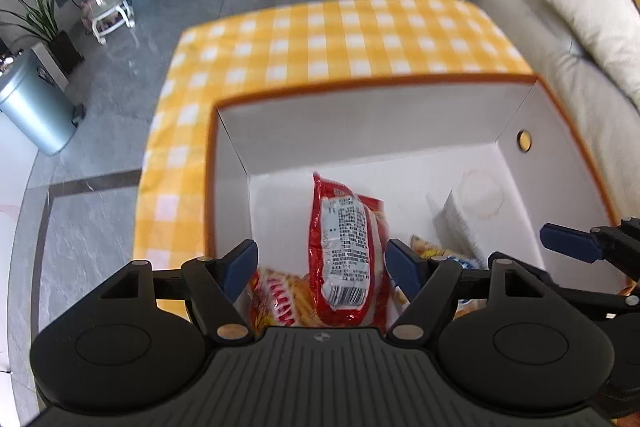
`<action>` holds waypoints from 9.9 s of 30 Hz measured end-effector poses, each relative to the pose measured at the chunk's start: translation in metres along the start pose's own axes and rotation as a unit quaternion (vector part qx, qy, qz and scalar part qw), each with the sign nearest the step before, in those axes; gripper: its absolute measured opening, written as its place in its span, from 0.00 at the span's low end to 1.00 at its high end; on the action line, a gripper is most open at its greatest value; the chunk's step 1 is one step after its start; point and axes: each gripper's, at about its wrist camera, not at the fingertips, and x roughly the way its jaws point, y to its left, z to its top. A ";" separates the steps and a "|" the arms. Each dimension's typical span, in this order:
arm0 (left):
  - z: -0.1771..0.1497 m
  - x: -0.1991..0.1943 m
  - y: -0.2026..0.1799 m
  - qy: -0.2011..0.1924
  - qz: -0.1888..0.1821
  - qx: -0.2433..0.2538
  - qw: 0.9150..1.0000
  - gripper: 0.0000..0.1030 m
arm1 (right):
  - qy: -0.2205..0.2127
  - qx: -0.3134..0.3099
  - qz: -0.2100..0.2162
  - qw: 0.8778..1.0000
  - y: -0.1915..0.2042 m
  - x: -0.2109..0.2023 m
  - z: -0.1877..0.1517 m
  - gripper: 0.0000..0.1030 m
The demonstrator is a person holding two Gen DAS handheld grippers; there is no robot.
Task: Organize snacks
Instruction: 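Withdraw both tools from the box toward the remaining snacks, then grasp the red chocolate bar with left tool while right tool grasps the green sausage, then carry both items over the orange box and open both tools to drop them, then withdraw both tools from the box back toward the remaining snacks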
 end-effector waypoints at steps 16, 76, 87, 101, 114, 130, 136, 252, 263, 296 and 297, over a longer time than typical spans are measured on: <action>-0.029 -0.087 -0.002 -0.111 0.010 -0.004 0.994 0.84 | -0.081 -0.032 -0.022 0.996 0.011 -0.084 -0.016 0.72; -0.244 -0.033 -0.008 0.156 -0.074 -0.061 0.983 0.78 | 0.058 -0.031 0.069 0.995 0.013 -0.072 -0.229 0.53; -0.241 -0.026 -0.002 0.137 -0.078 -0.085 0.984 0.54 | 0.060 -0.020 0.124 0.990 0.013 -0.065 -0.227 0.19; -0.232 -0.018 -0.012 0.114 -0.061 -0.079 0.988 0.57 | 0.069 -0.031 0.133 0.988 0.030 -0.049 -0.221 0.23; -0.232 -0.022 -0.021 0.102 -0.076 -0.030 0.991 0.33 | 0.083 -0.006 0.138 0.987 0.019 -0.049 -0.223 0.19; -0.235 -0.020 -0.035 0.122 -0.024 0.006 0.992 0.47 | 0.080 0.007 0.134 0.988 0.018 -0.045 -0.223 0.21; -0.234 -0.019 -0.037 0.125 -0.024 0.006 0.992 0.45 | 0.076 0.005 0.131 0.988 0.019 -0.044 -0.222 0.22; 0.024 0.059 -0.028 0.090 -0.111 0.018 0.990 0.25 | 0.026 -0.092 -0.011 0.995 -0.018 0.047 0.024 0.19; 0.020 0.052 -0.024 0.086 -0.113 0.007 0.990 0.34 | 0.019 -0.109 -0.015 0.994 -0.012 0.036 0.025 0.29; -0.081 -0.118 -0.014 -0.145 -0.102 -0.028 0.984 0.72 | -0.168 0.020 0.008 0.986 -0.032 -0.156 -0.060 0.69; -0.087 -0.119 -0.015 -0.146 -0.103 -0.033 0.983 0.72 | -0.169 0.024 0.007 0.985 -0.032 -0.160 -0.066 0.69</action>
